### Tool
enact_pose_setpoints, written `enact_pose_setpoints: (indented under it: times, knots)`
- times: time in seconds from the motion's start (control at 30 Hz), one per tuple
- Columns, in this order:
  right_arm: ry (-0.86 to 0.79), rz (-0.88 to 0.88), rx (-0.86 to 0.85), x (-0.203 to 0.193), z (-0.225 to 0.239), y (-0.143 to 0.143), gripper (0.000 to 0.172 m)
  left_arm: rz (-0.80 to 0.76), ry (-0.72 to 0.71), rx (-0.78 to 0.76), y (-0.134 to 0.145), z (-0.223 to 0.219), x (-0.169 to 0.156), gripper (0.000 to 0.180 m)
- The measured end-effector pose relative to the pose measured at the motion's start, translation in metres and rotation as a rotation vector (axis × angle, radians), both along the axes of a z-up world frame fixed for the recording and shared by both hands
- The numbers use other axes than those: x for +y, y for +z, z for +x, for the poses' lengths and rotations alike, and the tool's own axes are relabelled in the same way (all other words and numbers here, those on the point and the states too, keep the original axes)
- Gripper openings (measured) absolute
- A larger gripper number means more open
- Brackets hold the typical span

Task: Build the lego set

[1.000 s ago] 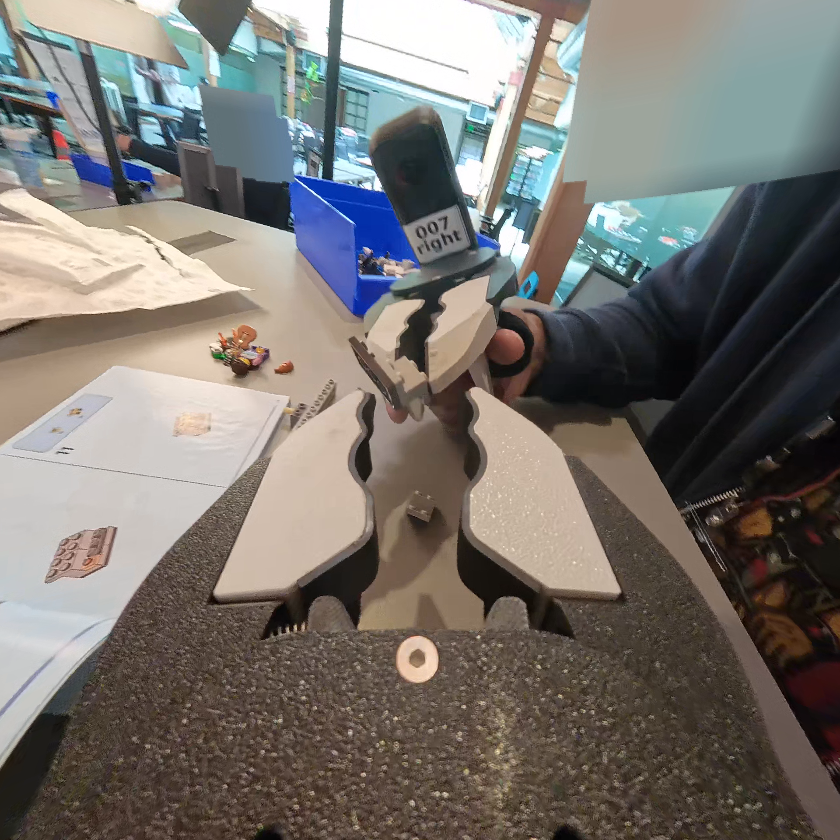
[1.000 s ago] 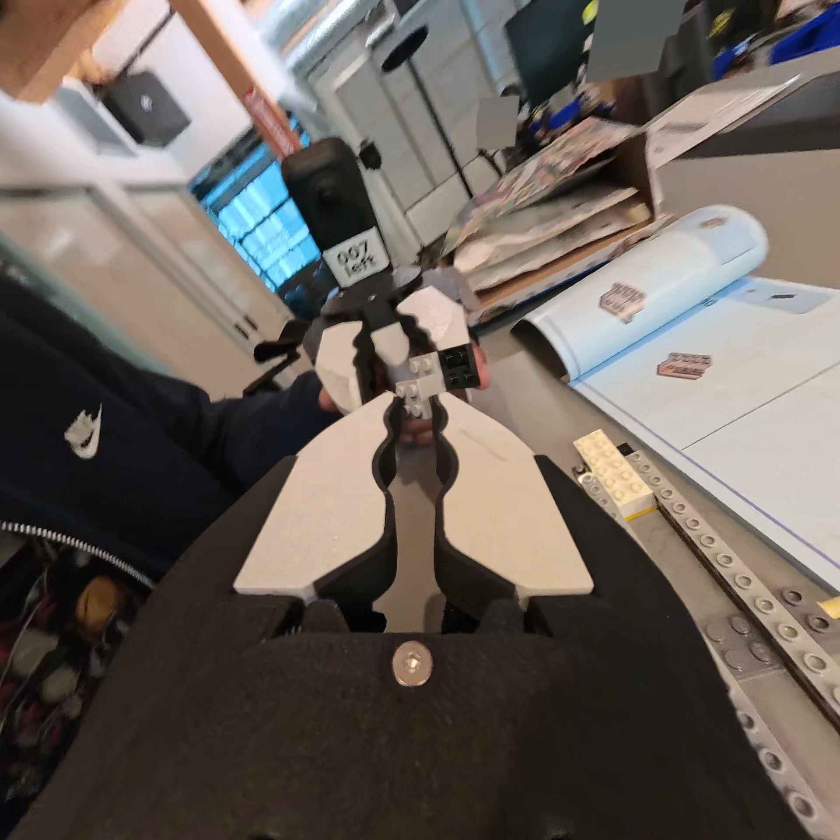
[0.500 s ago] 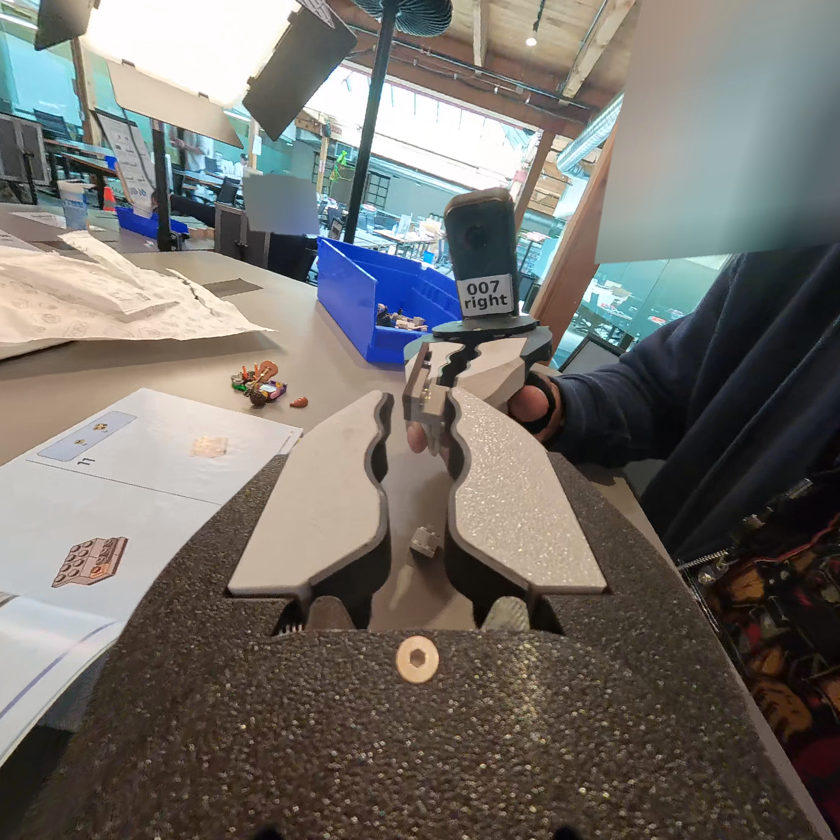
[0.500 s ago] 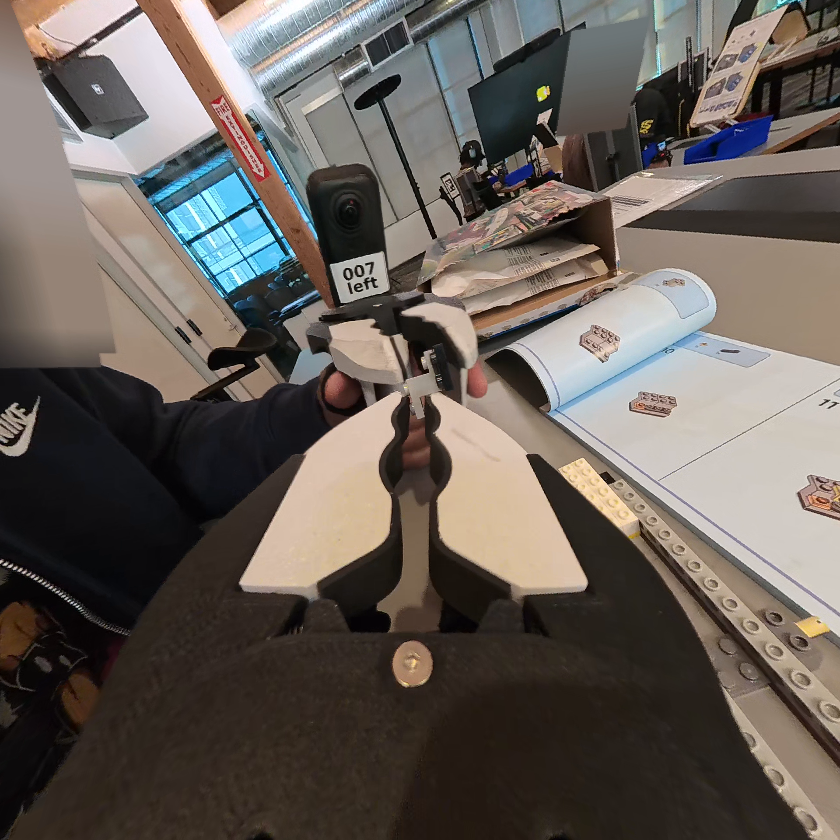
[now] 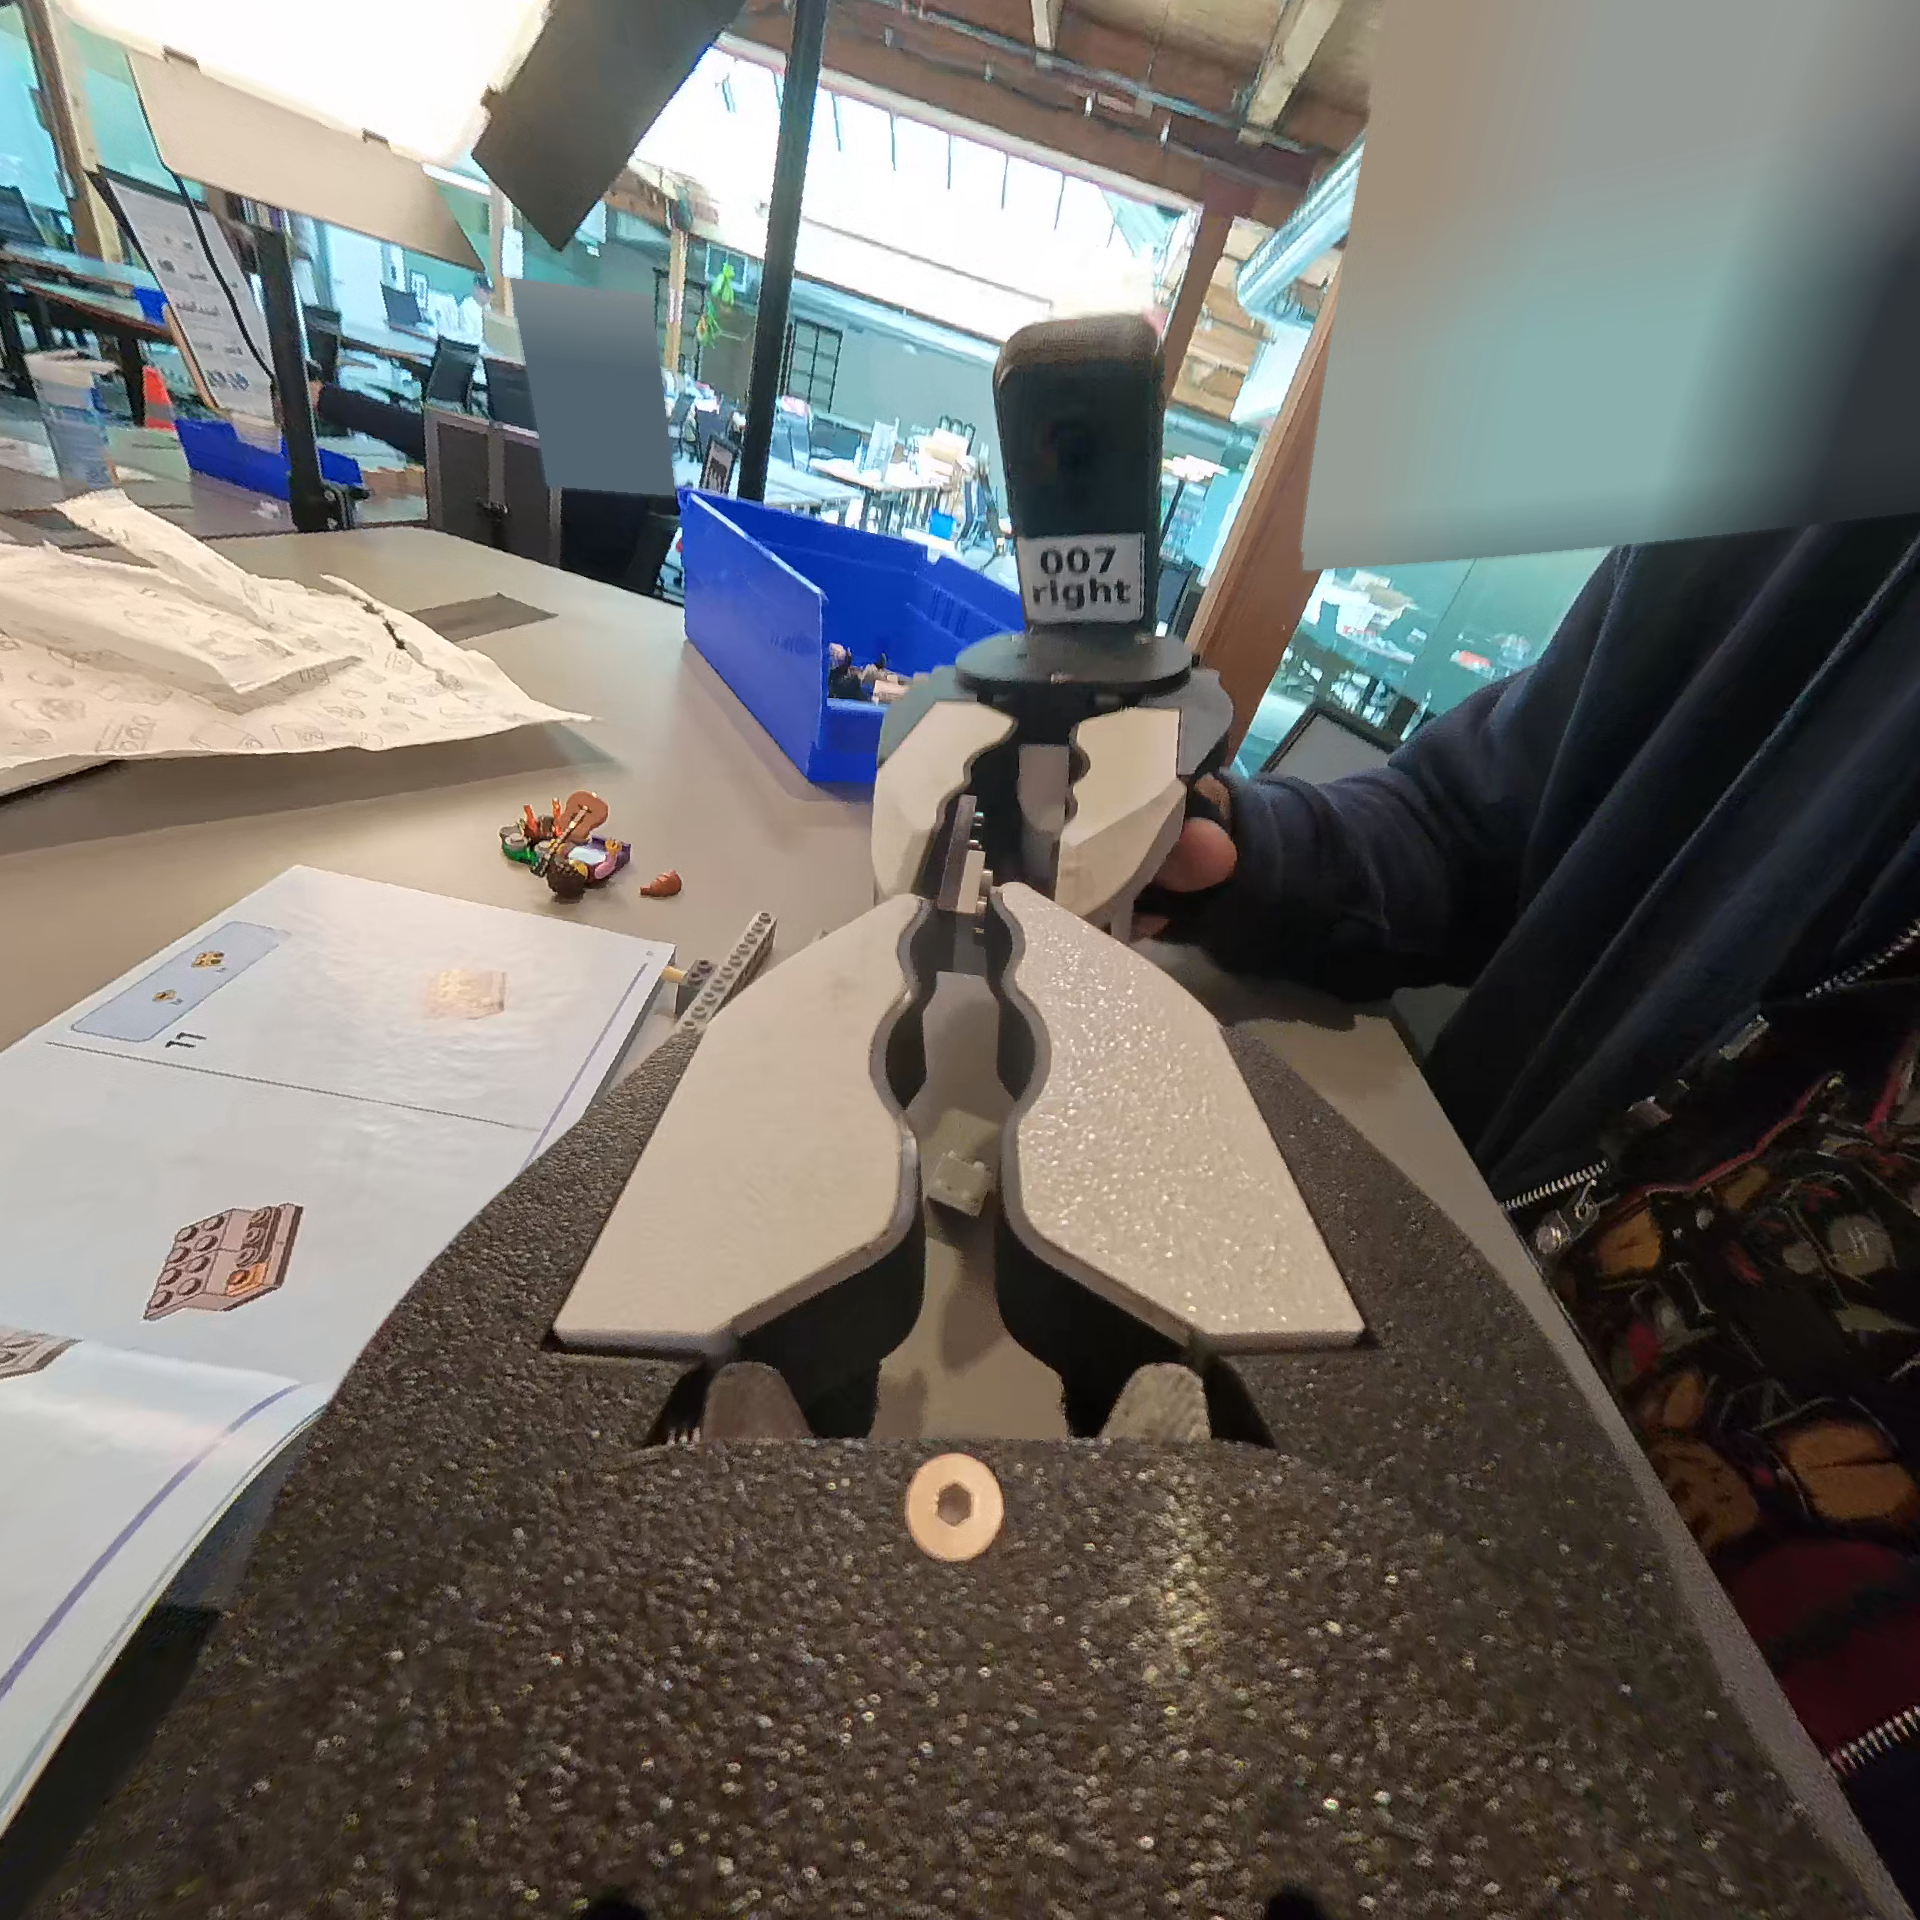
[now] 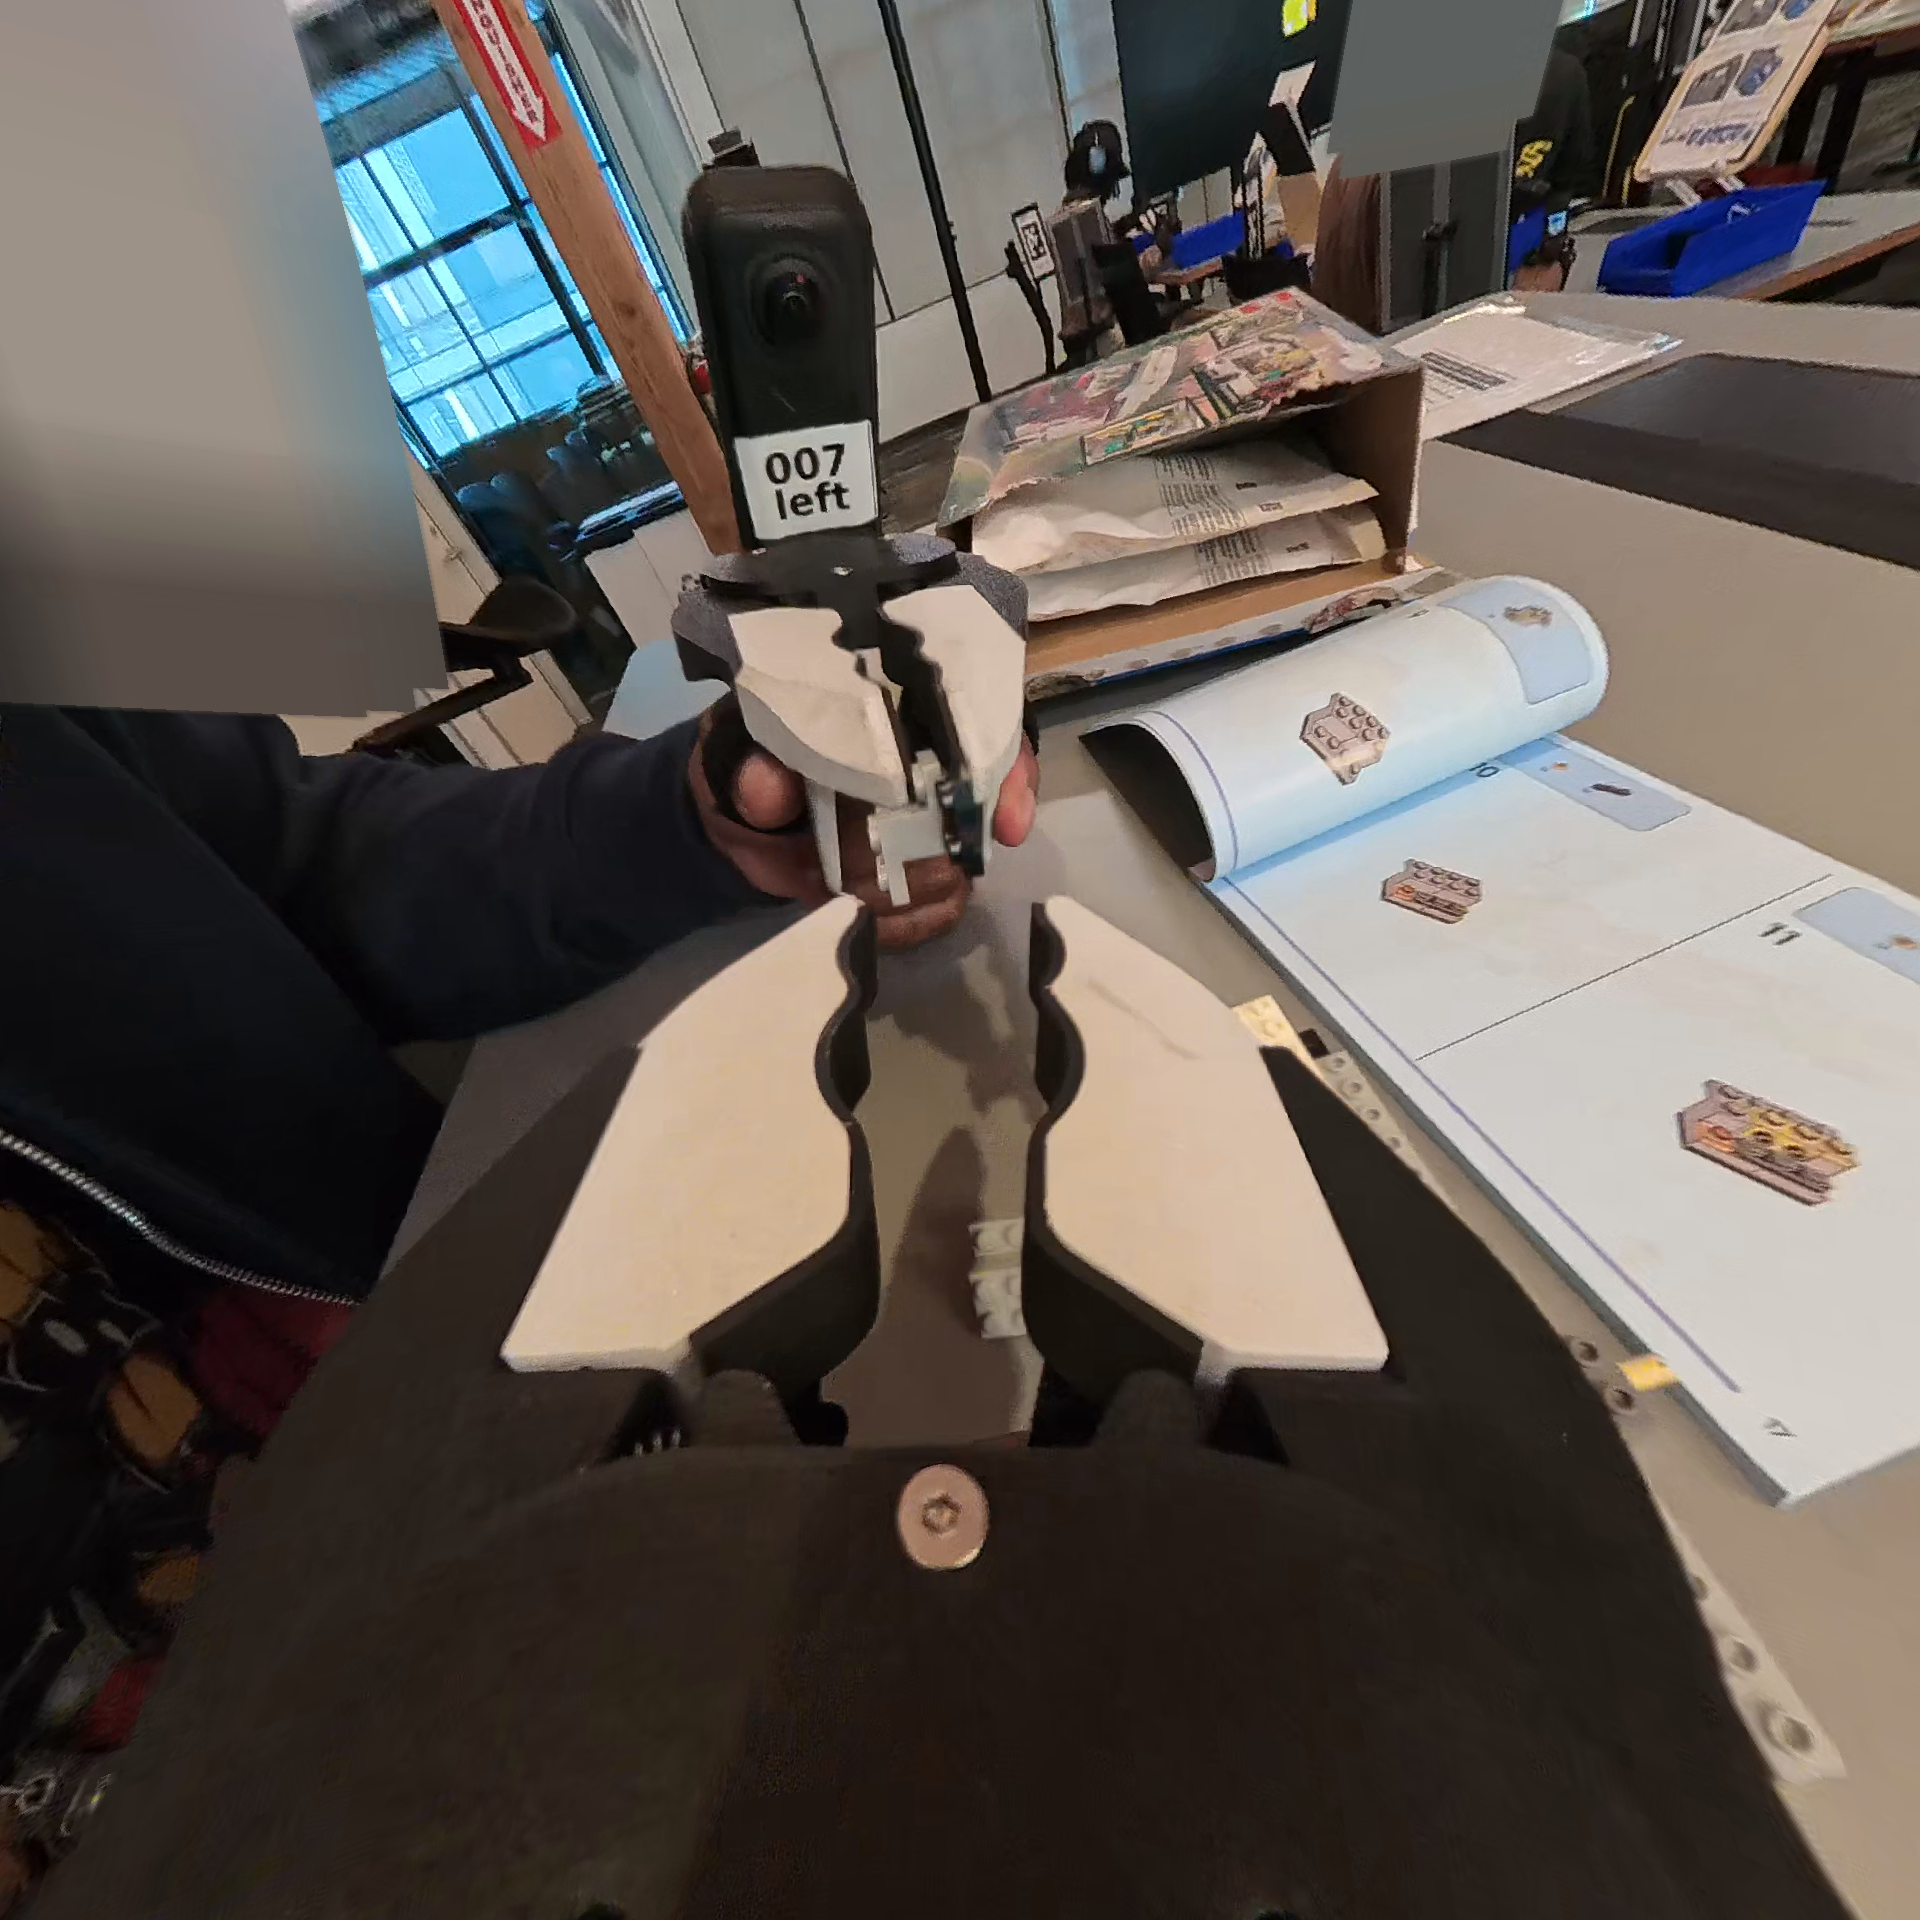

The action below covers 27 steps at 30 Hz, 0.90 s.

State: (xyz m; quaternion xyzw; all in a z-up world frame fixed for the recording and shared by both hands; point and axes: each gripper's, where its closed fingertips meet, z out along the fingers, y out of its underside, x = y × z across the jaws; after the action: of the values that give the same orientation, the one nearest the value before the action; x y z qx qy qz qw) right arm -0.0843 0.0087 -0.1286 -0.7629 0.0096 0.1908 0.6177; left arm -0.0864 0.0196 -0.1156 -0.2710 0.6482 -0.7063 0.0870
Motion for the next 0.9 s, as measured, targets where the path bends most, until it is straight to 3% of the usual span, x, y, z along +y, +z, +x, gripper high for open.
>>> enact_pose_setpoints:
  times: [0.17, 0.27, 0.5, 0.77, 0.9]
  knots:
    - [0.02, -0.001, 0.008, -0.002, -0.001, 0.001, 0.022, 0.108, -0.061, 0.017, -0.013, -0.008, -0.008, 0.008]
    - [0.068, -0.017, -0.008, -0.004, -0.009, -0.003, 0.006, 0.128, -0.087, 0.028, -0.017, -0.011, -0.014, 0.008]
    - [0.091, -0.02, 0.048, -0.005, -0.009, -0.005, 0.005, 0.091, -0.097, 0.064, -0.017, -0.011, -0.016, 0.008]
    - [0.153, -0.329, -0.228, -0.027, 0.003, -0.06, 0.021, 0.249, -0.076, 0.199, -0.046, -0.008, -0.012, 0.008]
    - [0.185, -0.442, -0.332, -0.028, -0.003, -0.084, 0.027, 0.454, -0.034, 0.331, -0.079, -0.01, -0.003, 0.008]
